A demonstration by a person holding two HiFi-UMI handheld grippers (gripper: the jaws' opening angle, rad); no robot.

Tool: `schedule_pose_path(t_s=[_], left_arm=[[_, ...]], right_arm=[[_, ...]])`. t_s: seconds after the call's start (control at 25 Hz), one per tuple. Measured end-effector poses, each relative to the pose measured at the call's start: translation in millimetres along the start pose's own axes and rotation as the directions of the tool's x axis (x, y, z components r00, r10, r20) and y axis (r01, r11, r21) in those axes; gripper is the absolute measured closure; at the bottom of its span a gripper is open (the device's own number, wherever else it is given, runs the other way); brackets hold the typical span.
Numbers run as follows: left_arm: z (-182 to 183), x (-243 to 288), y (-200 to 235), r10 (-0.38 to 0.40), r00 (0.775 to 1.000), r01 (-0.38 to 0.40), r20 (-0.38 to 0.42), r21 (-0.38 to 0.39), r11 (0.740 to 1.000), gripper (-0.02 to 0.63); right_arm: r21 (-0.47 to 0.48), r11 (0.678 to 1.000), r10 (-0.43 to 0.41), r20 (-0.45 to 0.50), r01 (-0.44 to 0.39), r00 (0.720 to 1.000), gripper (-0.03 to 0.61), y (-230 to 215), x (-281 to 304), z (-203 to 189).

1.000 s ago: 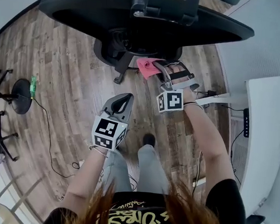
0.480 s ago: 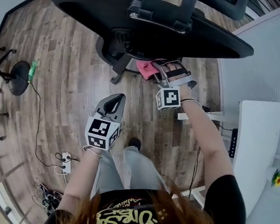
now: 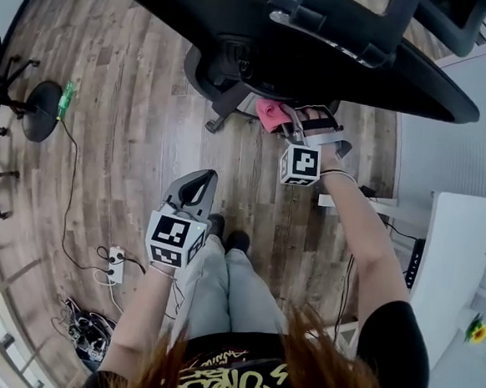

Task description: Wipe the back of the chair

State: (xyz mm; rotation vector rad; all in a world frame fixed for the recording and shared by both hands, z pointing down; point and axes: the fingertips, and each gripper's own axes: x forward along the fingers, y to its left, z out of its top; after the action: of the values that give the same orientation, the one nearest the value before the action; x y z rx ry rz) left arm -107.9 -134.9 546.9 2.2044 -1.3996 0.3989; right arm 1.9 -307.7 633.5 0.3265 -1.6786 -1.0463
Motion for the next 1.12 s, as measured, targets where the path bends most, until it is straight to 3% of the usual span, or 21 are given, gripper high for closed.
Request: schedule_pose_path(t_s=[0.36, 0.56, 0.72, 0.88, 1.0, 1.12], left_arm=[[-10, 27, 26, -0.019, 1.0, 0.019, -0.01, -0.012, 1.0, 0.621], [-15, 53, 26, -0.064, 0.997, 0.065, -0.041, 0.005, 0.998, 0.621], [-22, 67, 23, -0.108, 0.991, 0.11, -0.078, 0.028, 0.994, 0.621], [-31, 62, 27, -0.112, 0.988, 0.116, -0.103, 0.032, 0.993, 0.62], [-41, 57, 33, -0.101, 0.987, 0.105, -0.123, 0.025, 0.994, 0.621], [-47, 57, 34, -0.099, 0.986, 0.102, -0.132, 0.015, 0.995, 0.621]], right_arm=[[-0.011, 0.997, 0.071, -0.052, -0.071, 0.996, 0.514, 50, 32, 0], [0.021, 0.996, 0.092, -0.07, -0.091, 0.993, 0.514, 75, 45, -3], [0.084, 0.979, 0.194, -0.136, -0.184, 0.971, 0.514, 112, 58, -24], [0.112, 0.98, 0.181, -0.144, -0.165, 0.973, 0.514, 125, 63, -32], [0.106, 0.967, 0.248, -0.22, -0.23, 0.943, 0.514, 145, 69, -46], [0.201, 0.949, 0.29, -0.259, -0.243, 0.921, 0.514, 159, 72, -57]])
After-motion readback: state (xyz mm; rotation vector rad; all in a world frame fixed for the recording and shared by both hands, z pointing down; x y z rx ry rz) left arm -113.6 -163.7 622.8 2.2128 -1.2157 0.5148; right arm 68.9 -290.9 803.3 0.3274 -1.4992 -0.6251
